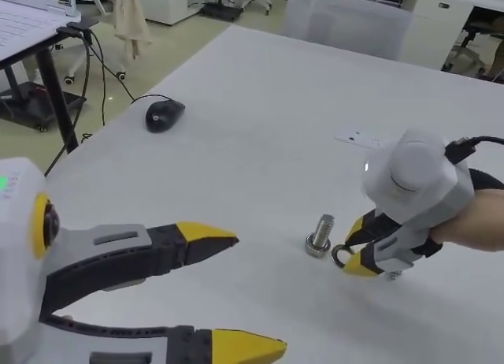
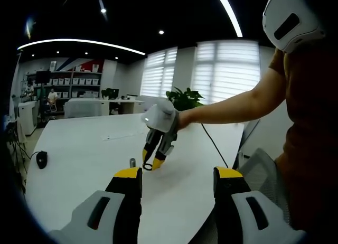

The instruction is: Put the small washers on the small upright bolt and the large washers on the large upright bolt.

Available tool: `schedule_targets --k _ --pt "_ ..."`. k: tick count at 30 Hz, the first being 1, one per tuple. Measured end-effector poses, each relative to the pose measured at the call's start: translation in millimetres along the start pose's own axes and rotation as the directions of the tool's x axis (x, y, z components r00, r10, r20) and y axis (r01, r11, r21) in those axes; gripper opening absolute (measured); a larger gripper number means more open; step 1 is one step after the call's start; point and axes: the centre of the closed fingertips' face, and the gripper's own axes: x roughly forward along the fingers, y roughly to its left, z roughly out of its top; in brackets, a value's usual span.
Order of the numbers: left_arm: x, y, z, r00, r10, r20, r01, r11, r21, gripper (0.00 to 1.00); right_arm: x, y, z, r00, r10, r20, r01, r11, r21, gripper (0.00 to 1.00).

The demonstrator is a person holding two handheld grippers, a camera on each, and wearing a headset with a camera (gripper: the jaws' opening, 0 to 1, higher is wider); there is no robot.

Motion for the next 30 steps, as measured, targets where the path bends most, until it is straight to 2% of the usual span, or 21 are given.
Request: schedule_targets --k 7,15,30 --pt "2.1 -0.2 0.0 1.0000 -0.001 -0.002 0.001 1.000 0.000 0.53 -13.5 -10.5 5.0 0.9995 -0.030 0.004 0.030 0.999 -0.015 0.22" --pt "3.1 -0.3 0.5 1.0000 -0.003 0.000 0.003 1.000 0.003 0.53 -22.5 -21.9 21.2 0.9982 -0.056 0.023 0.056 0.998 -0.042 0.22" --pt "-0.1 3.9 0.0 0.9999 0.010 0.009 -0.010 1.000 -0.004 0.53 -10.6 -31.8 37.9 0.9991 -0.038 0.017 0.039 0.996 -0.077 0.22"
